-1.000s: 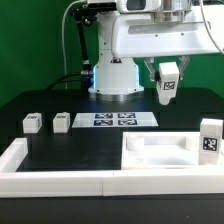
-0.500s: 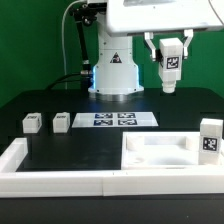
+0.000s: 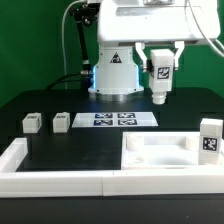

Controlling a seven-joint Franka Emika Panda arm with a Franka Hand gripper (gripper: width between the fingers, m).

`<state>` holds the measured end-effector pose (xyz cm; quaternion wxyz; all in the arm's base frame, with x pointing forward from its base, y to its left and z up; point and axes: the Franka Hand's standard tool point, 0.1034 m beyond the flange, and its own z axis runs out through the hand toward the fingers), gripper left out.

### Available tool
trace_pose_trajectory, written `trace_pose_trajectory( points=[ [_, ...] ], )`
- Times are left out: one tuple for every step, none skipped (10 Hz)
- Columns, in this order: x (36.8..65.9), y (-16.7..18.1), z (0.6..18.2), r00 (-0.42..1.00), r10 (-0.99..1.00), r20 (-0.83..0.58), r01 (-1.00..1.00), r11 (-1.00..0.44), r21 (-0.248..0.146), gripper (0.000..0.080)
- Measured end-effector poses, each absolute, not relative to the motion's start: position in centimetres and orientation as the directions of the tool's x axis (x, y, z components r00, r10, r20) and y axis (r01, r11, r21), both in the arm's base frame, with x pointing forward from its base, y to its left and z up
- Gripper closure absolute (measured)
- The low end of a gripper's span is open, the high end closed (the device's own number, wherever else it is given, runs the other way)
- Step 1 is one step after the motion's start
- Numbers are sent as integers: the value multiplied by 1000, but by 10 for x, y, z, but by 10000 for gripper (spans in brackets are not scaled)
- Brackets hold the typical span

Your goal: Assemble square table

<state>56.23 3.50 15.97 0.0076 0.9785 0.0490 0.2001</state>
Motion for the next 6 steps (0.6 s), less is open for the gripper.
trace_pose_trajectory(
  points=[
    [572, 29, 161, 911, 110, 398, 100, -994, 46, 509],
    [580, 27, 163, 907, 114, 406, 102, -993, 51, 509],
    [579, 28, 161, 908, 116, 403, 104, -993, 51, 509],
    [578, 28, 161, 908, 116, 402, 104, -993, 51, 509],
    [578, 28, 161, 908, 116, 402, 104, -993, 51, 509],
    [578, 28, 160, 908, 116, 402, 104, -993, 51, 509]
  ],
)
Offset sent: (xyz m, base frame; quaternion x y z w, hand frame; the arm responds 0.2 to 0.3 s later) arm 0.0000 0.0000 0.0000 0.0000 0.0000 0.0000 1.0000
